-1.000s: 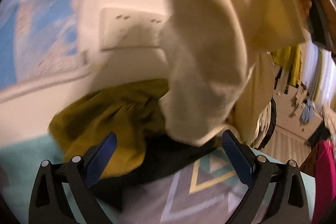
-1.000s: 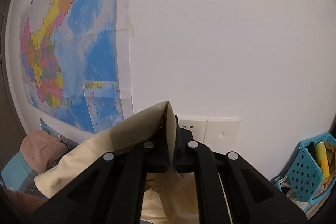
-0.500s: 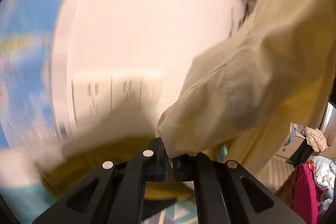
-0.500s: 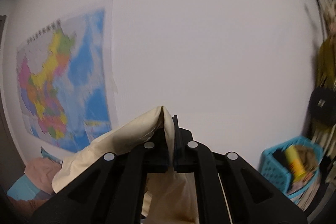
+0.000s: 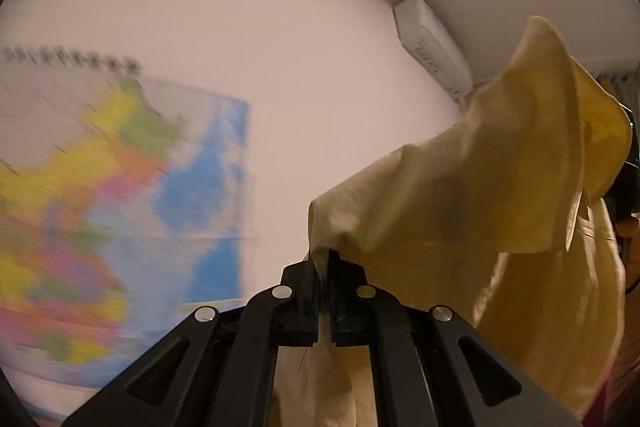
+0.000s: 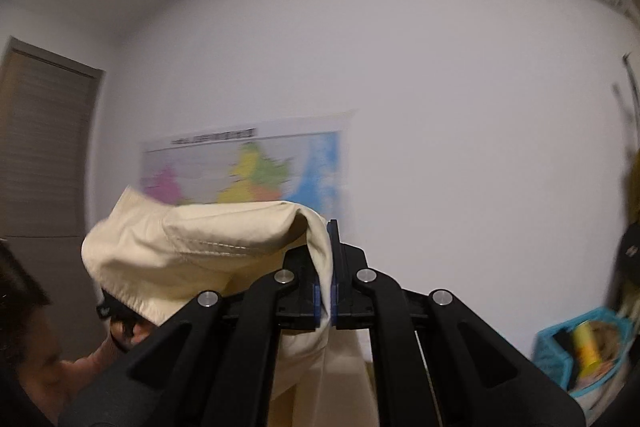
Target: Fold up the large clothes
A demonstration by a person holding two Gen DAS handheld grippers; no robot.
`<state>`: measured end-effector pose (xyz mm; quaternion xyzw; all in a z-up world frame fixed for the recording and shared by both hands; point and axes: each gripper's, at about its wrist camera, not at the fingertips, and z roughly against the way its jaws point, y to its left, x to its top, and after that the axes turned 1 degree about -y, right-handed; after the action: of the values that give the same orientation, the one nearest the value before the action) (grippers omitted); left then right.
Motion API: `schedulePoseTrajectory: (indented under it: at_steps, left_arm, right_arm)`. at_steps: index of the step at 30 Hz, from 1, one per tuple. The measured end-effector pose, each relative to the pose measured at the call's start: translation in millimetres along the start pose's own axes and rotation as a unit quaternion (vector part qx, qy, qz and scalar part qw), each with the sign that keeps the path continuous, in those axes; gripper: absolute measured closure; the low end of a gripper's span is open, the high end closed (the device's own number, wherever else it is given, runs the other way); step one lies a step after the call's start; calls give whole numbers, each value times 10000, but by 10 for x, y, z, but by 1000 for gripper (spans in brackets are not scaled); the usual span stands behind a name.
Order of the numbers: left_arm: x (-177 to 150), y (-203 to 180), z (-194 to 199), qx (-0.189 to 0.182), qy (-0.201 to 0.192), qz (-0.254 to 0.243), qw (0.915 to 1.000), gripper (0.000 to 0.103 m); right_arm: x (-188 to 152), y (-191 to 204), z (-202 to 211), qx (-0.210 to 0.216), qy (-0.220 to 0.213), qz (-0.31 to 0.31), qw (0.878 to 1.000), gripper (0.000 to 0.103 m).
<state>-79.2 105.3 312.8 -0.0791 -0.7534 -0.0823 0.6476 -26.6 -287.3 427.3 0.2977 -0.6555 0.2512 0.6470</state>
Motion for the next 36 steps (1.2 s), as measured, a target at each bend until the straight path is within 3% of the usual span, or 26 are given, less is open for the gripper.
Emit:
schedulePoseTrajectory:
  at_steps: [4,7,11,13,15,16,19,21,23,26,28,29,30,31,32,33,34,36]
  left_arm:
    - [83,72,711,635,181,-361,9972,101]
    - [87,-106,1222,1175,543,-668,9893,101]
    - [-87,107,1118,1565,1210,-592,9784,101]
    - [-325,413,813,1769,1692,-276,9692,101]
    - [-653,693,532,1992,2166,-136,9556,101]
    - [-972,929,236,2192,2524,-48,9425,100]
    - [-1776,1333,-86,2324,3375,324,9116,100]
    - [-2299,1680,-429,2519,3875,510,8853,101]
    - [-2815,2021,-726,2557,4292,816,8624,101]
    - [-3315,2412,-984,2562,4783,1292,8300,100]
    - [-3482,2644,-1109,2645,4960,1405,8150,93]
    - [-3505,2737,-1144,2685,4984,1432,8118,87]
    - [-3503,2759,-1148,2654,4990,1402,8130,76]
    - [-3468,2795,-1123,2584,4956,1381,8177,72]
    - [-3393,2782,-1039,2545,4858,1373,8248,70]
    - [-3317,2780,-964,2470,4737,1380,8340,64]
    - [-3204,2813,-861,2268,4619,1465,8449,59]
    - [-3078,2729,-634,1985,4488,1482,8586,49]
  right_arm:
    - [-277,426,60,802,169,-98,9966,100]
    - [-484,573,-66,1286,313,-264,9909,100]
    - [-1038,300,-850,1720,792,-1209,9744,100]
    - [-1396,59,-1321,1753,1194,-1686,9626,100]
    - [-1969,-208,-1966,1568,1867,-2198,9446,99]
    - [-2251,-269,-2273,1467,2145,-2333,9370,99]
    - [-3322,-535,-3100,1050,3153,-2874,8983,99]
    - [-3822,-602,-3425,840,3629,-3033,8771,99]
    - [-4226,-663,-3653,588,4014,-3058,8613,99]
    - [-4599,-746,-3849,355,4408,-3082,8423,95]
    - [-4619,-743,-3922,318,4509,-2890,8439,93]
    - [-4562,-724,-3921,263,4536,-2691,8492,82]
    - [-4476,-702,-3890,204,4543,-2534,8538,59]
    - [-4356,-686,-3835,74,4526,-2384,8592,47]
    - [-4257,-671,-3780,-22,4499,-2246,8644,40]
    - [-4124,-632,-3680,-38,4439,-2098,8711,38]
    - [-4106,-625,-3728,45,4397,-2040,8747,36]
    - [-3889,-466,-3449,322,4342,-1825,8815,23]
